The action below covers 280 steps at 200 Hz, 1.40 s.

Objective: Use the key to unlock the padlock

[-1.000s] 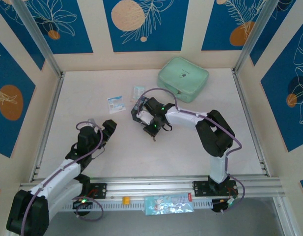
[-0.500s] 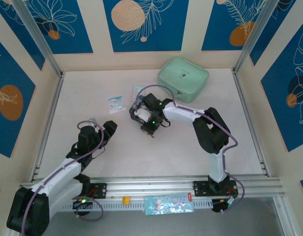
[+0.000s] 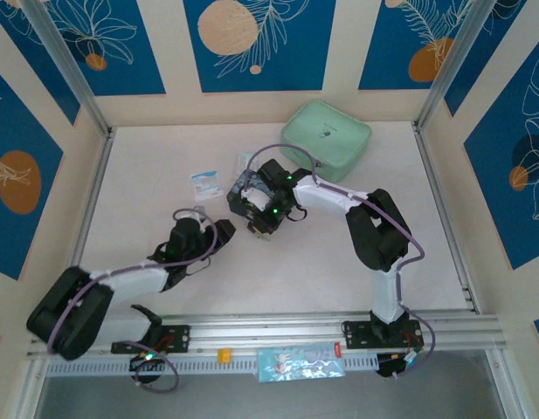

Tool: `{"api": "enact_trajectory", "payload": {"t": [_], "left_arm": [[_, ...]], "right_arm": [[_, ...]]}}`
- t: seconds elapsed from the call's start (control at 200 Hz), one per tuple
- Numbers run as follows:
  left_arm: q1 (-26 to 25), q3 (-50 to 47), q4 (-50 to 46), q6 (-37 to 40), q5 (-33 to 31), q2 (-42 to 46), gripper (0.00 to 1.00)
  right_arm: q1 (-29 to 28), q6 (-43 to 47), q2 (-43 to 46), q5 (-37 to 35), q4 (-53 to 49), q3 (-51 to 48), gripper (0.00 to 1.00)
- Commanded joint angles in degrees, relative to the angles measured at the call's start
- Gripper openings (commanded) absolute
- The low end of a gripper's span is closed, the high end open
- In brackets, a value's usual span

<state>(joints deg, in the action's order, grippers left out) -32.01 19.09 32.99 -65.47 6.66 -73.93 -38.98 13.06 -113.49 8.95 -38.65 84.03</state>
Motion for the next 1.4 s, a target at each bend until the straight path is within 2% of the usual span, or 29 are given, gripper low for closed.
{"api": "enact_trajectory", "payload": {"t": [0.0,0.325,0.715,1.005,1.115,1.31,1.396], "left_arm": [[-1.4,3.5,11.0,0.6,-2.6,-5.4,0.45],[-3.1,6.0,14.6,-0.3,-7.1,-13.7,0.42],[-3.5,7.5,24.0,-4.8,-5.5,-23.3,0.31],[-4.0,9.1,26.8,-6.8,-5.0,-27.5,0.28],[-4.0,9.0,28.3,-7.5,-4.8,-28.8,0.23],[-4.0,8.9,27.6,-7.1,-5.0,-28.9,0.05],[-4.0,8.9,27.3,-7.3,-5.5,-29.1,0.00]], "right_arm": [[-0.2,-0.2,-0.8,2.5,-0.9,0.5,0.00],[-0.1,0.2,-0.9,2.9,0.1,0.0,0.00],[0.0,0.5,-0.7,3.7,0.4,-0.2,0.00],[0.3,0.5,-0.8,4.3,0.8,-0.4,0.00],[0.5,0.5,-0.5,4.4,0.6,-0.4,0.00],[0.7,0.3,-0.1,4.4,0.4,-0.5,0.00],[0.6,-0.7,0.8,4.5,0.5,-0.6,0.00]]}}
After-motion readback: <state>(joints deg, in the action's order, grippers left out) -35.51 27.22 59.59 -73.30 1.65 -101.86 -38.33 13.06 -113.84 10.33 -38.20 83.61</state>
